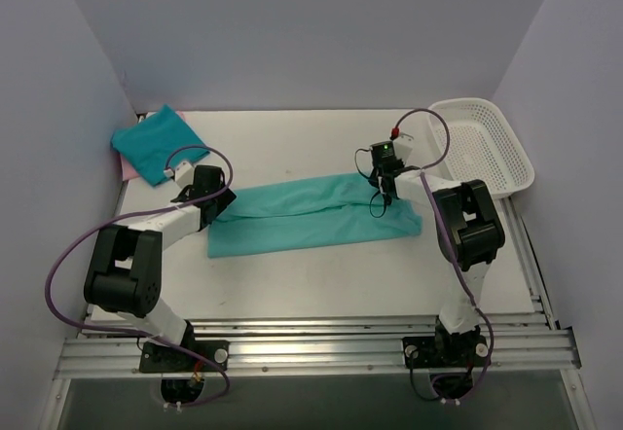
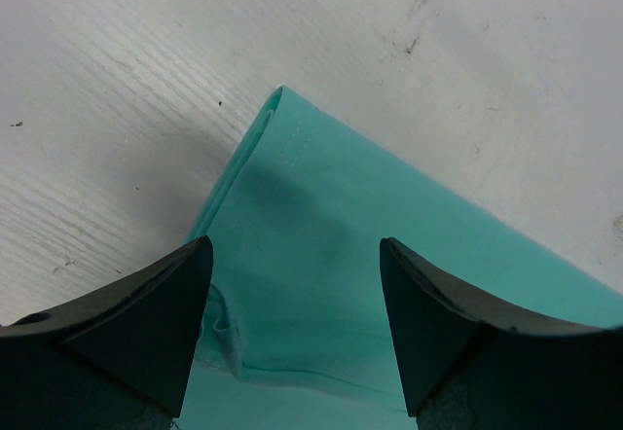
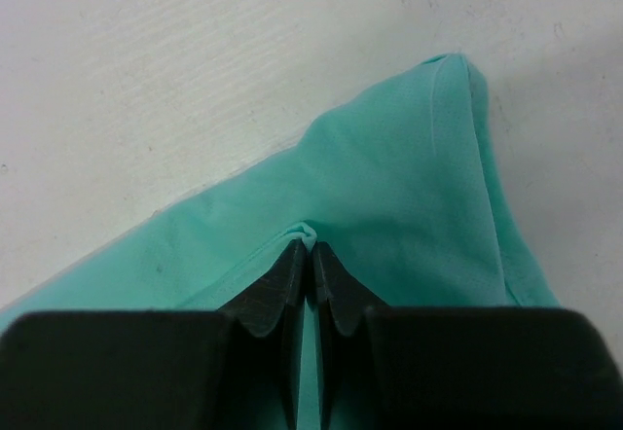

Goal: Fold and stack the t-shirts
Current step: Fold the other side of the tshirt into a rectangle

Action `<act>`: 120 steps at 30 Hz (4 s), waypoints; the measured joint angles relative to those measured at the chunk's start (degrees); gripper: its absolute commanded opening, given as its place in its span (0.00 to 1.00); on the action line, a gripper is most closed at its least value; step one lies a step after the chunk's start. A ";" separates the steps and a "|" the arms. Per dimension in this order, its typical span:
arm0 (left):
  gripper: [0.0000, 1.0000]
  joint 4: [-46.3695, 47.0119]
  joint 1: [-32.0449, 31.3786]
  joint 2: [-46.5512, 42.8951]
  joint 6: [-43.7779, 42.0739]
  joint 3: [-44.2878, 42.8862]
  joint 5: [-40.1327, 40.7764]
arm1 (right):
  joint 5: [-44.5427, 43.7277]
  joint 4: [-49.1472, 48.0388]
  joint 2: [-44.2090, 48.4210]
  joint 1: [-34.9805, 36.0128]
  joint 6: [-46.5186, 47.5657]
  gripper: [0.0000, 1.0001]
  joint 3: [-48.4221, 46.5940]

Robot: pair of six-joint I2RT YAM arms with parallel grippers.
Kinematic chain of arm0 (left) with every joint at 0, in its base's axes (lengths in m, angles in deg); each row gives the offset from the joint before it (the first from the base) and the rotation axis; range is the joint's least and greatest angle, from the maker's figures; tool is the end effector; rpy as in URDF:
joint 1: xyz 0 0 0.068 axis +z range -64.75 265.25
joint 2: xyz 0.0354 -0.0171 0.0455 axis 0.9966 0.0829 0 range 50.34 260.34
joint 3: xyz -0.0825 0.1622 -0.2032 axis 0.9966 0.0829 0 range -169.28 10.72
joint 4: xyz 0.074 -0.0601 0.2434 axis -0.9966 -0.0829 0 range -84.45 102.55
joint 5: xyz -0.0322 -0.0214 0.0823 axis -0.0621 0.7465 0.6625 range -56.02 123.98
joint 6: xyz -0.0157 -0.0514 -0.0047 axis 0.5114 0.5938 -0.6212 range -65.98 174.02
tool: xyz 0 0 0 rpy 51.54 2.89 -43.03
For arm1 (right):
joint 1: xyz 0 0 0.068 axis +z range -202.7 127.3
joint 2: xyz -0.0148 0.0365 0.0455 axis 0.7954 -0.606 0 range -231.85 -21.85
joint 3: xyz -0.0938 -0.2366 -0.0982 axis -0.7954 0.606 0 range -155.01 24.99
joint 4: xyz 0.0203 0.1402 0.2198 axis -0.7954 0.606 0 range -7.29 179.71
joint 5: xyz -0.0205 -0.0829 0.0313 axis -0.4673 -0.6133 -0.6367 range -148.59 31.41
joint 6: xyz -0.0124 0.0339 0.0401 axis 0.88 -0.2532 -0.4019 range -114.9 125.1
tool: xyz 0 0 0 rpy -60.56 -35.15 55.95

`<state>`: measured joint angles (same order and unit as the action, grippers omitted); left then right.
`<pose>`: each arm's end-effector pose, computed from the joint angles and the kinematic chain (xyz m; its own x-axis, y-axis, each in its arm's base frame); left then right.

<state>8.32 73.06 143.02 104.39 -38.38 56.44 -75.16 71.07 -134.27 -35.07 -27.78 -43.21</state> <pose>0.3186 -0.0549 0.1726 -0.4190 -0.6376 -0.6464 -0.5933 0.7312 -0.3367 0.4123 0.1204 0.1714 -0.4641 0.3985 -0.7911 0.2273 0.9168 0.3285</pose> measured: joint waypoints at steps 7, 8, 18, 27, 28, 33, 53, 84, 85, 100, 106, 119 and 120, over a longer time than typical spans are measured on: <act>0.78 0.04 0.04 0.00 0.00 0.02 0.00 | 1.07 -2.89 0.00 -1.01 -0.09 0.00 3.02; 0.78 0.04 0.04 0.00 0.00 0.02 0.00 | 1.29 -3.37 0.00 -1.11 -0.09 0.00 3.17; 0.78 0.09 0.31 -1.53 0.00 0.35 -0.13 | 1.64 -3.98 3.58 -1.03 -0.17 0.00 7.52; 0.78 0.79 0.31 -2.64 0.02 1.20 -1.40 | -0.35 -0.48 16.63 0.76 -0.57 0.00 14.38; 0.78 0.85 0.31 -2.86 0.04 1.51 -1.51 | -0.66 -0.22 17.84 0.98 -0.68 0.00 14.99; 0.78 0.83 0.31 -4.50 0.04 3.08 -1.90 | -2.12 1.81 21.59 2.64 -1.22 0.00 17.07; 0.78 1.07 0.31 -6.54 0.11 3.76 -2.16 | -8.68 9.60 31.58 13.46 -6.56 0.00 26.58; 0.78 3.39 0.31 -3.52 0.20 3.76 -2.78 | -14.62 25.29 38.66 20.83 -23.02 0.86 26.97; 0.78 3.41 0.31 -3.52 0.20 3.76 -2.80 | -15.04 25.44 38.47 20.83 -22.47 0.85 24.94; 0.77 4.50 0.31 -3.52 0.20 3.76 -3.43 | -13.79 13.75 12.07 11.54 -11.26 0.00 6.38; 0.78 4.50 0.31 -3.48 0.20 3.76 -3.52 | -11.04 11.08 3.78 11.72 -10.34 0.00 4.87; 0.77 4.76 0.31 -2.71 0.20 3.76 -3.65 | -9.14 9.81 15.91 15.21 -11.47 0.00 15.04; 0.77 4.79 0.31 -2.71 0.20 3.76 -3.65 | -9.14 9.92 17.31 15.76 -11.85 0.00 16.00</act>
<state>13.10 73.37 140.31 104.59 -34.62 52.79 -84.30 80.99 -116.96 -19.31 -39.63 -27.21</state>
